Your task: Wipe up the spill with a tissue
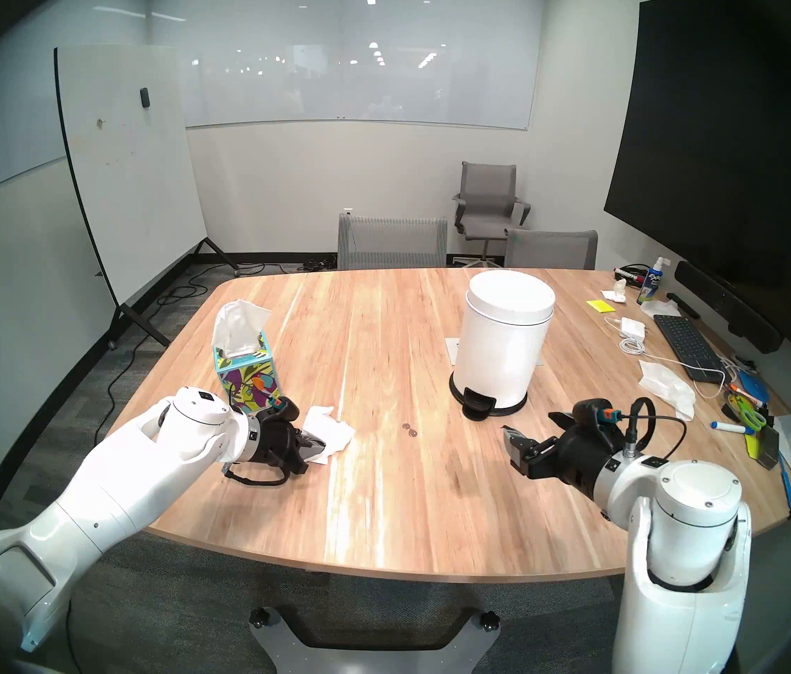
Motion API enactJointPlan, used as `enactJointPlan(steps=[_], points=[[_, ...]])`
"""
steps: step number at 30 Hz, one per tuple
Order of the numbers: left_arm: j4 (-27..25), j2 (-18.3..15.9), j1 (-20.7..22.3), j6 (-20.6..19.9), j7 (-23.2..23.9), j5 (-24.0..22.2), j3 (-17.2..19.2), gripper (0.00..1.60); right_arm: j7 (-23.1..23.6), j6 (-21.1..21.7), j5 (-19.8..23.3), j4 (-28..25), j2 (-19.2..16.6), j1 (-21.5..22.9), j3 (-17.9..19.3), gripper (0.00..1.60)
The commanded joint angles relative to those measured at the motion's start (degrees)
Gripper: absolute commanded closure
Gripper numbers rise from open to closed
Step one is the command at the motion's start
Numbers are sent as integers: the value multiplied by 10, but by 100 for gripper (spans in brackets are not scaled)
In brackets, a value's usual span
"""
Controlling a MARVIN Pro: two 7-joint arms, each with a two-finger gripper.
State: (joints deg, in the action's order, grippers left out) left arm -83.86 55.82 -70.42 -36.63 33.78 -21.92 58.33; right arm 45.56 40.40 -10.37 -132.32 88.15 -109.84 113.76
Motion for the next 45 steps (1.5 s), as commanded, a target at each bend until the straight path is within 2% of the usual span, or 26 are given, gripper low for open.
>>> enactJointPlan(steps=[1, 9, 17, 31, 39, 45], points=[[-3, 47, -24, -34, -54, -2, -11, 160, 0, -1, 1, -12, -1, 1, 1, 0], [45, 99, 24, -48, -95, -6, -18, 160, 0, -1, 0, -12, 0, 1, 1, 0], [90, 119, 58, -46, -106, -6, -23, 160, 0, 0, 0, -12, 0, 1, 1, 0], [142, 72, 97, -16, -82, -6, 5, 160, 0, -1, 1, -11, -1, 1, 1, 0], [205, 63, 131, 14, -52, 3, 11, 160, 0, -1, 1, -12, 0, 1, 1, 0], [200, 47, 118, 24, -30, 4, 11, 160, 0, 0, 0, -12, 0, 1, 1, 0]])
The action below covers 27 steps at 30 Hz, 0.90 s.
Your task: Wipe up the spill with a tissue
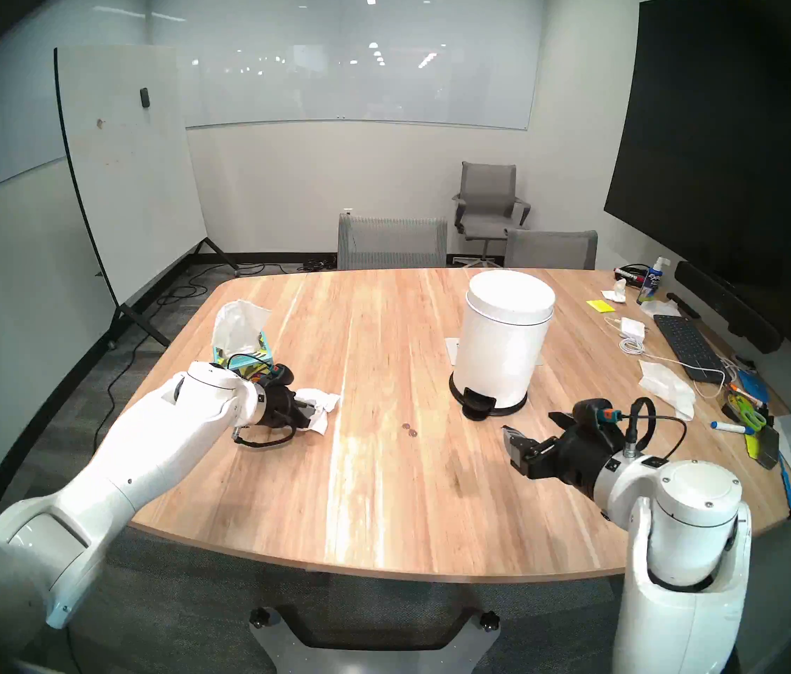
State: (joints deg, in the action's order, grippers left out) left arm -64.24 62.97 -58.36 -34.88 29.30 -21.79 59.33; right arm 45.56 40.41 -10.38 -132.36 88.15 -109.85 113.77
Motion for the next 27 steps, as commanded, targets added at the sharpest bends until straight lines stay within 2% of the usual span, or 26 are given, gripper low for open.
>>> enactJointPlan(steps=[1, 5, 6, 10, 13, 15, 18, 22, 24, 27], points=[[-3, -29, -8, 5, 16, 2, 2, 160, 0, 0, 0, -12, 0, 1, 1, 0], [-39, -50, -32, -4, 30, -4, 5, 160, 0, 0, 0, -12, 0, 1, 1, 0], [-67, -66, -52, -8, 41, -7, 6, 160, 0, -1, 1, -11, 0, 1, 1, 0], [-108, -92, -85, -13, 65, -14, 5, 160, 0, -1, 1, -11, -1, 1, 1, 0], [-120, -99, -97, -15, 74, -19, 5, 160, 0, -1, 1, -10, -1, 2, 1, 0], [-146, -109, -115, -17, 79, -25, 7, 160, 0, -1, 1, -10, -1, 2, 1, 0], [-164, -114, -126, -19, 80, -28, 9, 160, 0, -1, 1, -11, -1, 1, 1, 0], [-215, -119, -155, -28, 67, -37, 17, 160, 0, -1, 1, -11, -1, 1, 1, 0], [-216, -116, -154, -28, 68, -37, 15, 160, 0, -1, 1, -11, -1, 1, 1, 0], [-248, -109, -169, -41, 46, -38, 19, 160, 0, -1, 1, -11, -1, 1, 1, 0]])
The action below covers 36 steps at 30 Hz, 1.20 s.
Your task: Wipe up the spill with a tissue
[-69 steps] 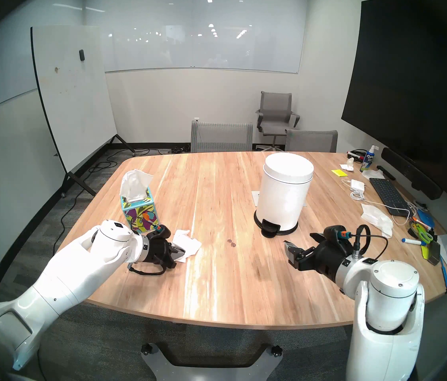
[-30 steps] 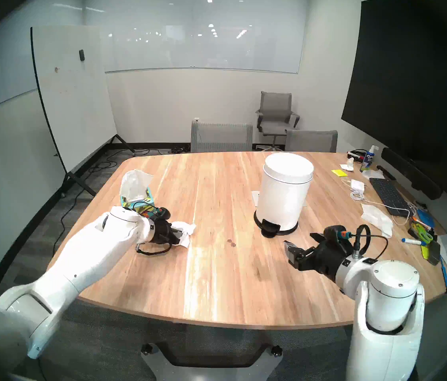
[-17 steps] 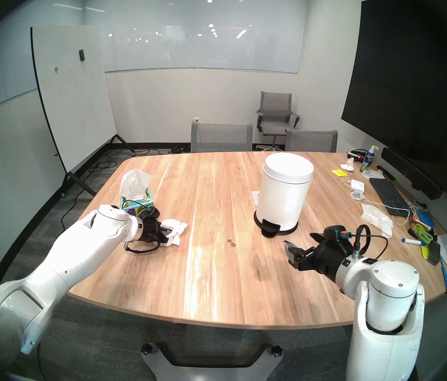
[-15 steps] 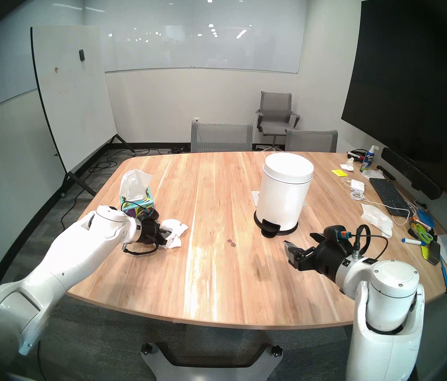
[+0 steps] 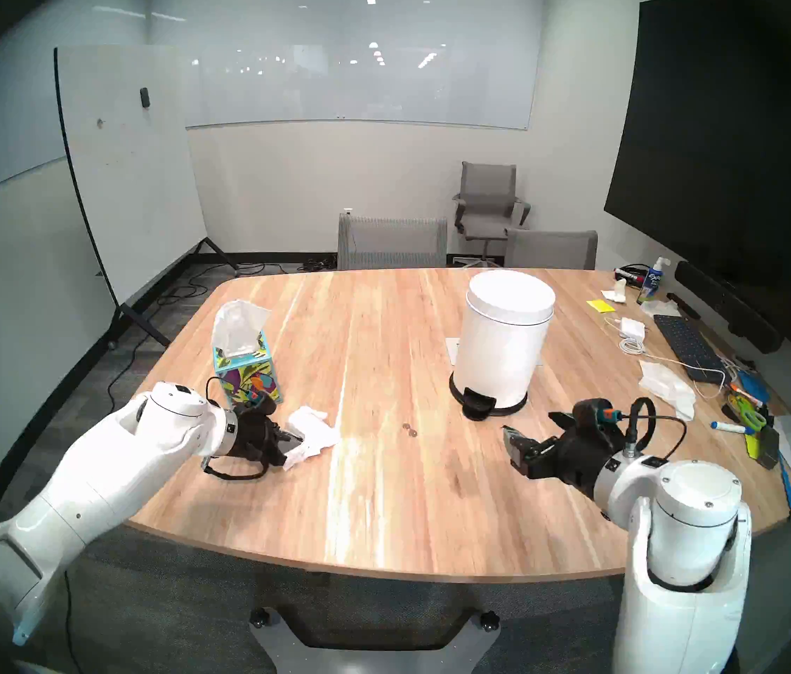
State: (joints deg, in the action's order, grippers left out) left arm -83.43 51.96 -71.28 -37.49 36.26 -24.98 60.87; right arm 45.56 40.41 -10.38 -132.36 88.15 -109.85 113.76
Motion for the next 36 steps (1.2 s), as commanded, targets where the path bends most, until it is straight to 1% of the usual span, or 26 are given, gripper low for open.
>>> enactJointPlan(steps=[1, 3, 4, 5, 7, 8, 9, 10, 11, 12, 13, 17, 25, 28, 36], points=[[-68, 8, -43, -22, -36, -6, 4, 160, 0, -1, 1, -11, 0, 1, 1, 0], [-86, 15, -50, -33, -58, -5, 5, 160, 0, -1, 1, -11, 0, 1, 1, 0], [-86, 15, -50, -33, -58, -5, 5, 160, 0, -1, 1, -11, 0, 1, 1, 0], [-86, 29, -46, -39, -73, -3, 2, 160, 0, -1, 1, -11, 0, 1, 1, 0], [-85, 35, -44, -42, -80, -3, 0, 160, 0, -1, 1, -11, 0, 1, 1, 0], [-83, 47, -37, -48, -92, -1, -3, 160, 0, -1, 1, -11, 0, 1, 1, 0], [-83, 47, -37, -48, -92, -1, -3, 160, 0, -1, 1, -11, 0, 1, 1, 0], [-77, 60, -28, -51, -103, 1, -7, 160, 0, -1, 1, -11, 0, 1, 1, 0], [-77, 60, -28, -51, -103, 1, -7, 160, 0, -1, 1, -11, 0, 1, 1, 0], [-74, 68, -23, -52, -111, 3, -10, 160, 0, -1, 1, -11, 0, 1, 1, 0], [-68, 81, -12, -56, -120, 3, -14, 160, 0, -1, 1, -11, -1, 1, 1, 0], [-55, 102, 9, -64, -135, 3, -21, 160, 0, -1, 1, -11, -1, 1, 1, 0], [-36, 117, 41, -73, -142, 1, -20, 160, 0, -1, 1, -11, -1, 1, 1, 0], [-14, 125, 58, -70, -145, 4, -20, 160, 0, -1, 1, -11, -1, 1, 1, 0], [40, 129, 95, -55, -138, 5, -16, 160, 0, -1, 1, -11, -1, 1, 1, 0]])
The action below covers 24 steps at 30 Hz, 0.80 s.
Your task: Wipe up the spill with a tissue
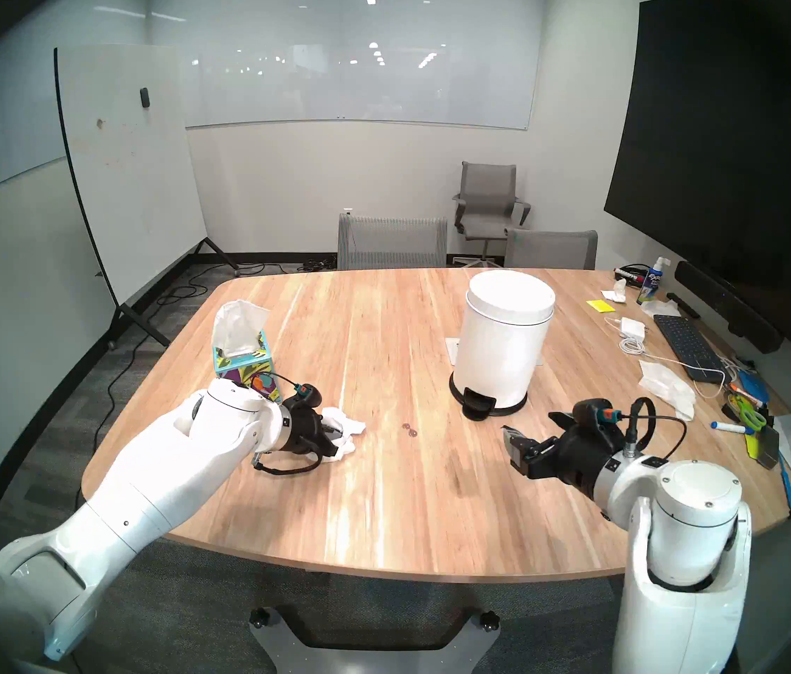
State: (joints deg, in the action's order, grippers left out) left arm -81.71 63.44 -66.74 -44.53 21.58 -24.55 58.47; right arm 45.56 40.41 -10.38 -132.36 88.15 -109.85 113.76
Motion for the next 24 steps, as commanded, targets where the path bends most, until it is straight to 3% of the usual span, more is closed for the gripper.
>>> enactJointPlan(steps=[1, 13, 16, 24], points=[[28, 14, 54, 17, 10, 1, 9, 160, 0, -1, 1, -11, -1, 1, 1, 0], [78, -6, 74, 51, 44, 12, 7, 160, 0, 0, 0, -12, 0, 1, 1, 0], [72, -15, 68, 53, 51, 12, 9, 160, 0, 0, 0, -12, 0, 1, 1, 0], [-7, -62, 38, 40, 88, -12, 37, 160, 0, -1, 1, -11, -1, 1, 1, 0]])
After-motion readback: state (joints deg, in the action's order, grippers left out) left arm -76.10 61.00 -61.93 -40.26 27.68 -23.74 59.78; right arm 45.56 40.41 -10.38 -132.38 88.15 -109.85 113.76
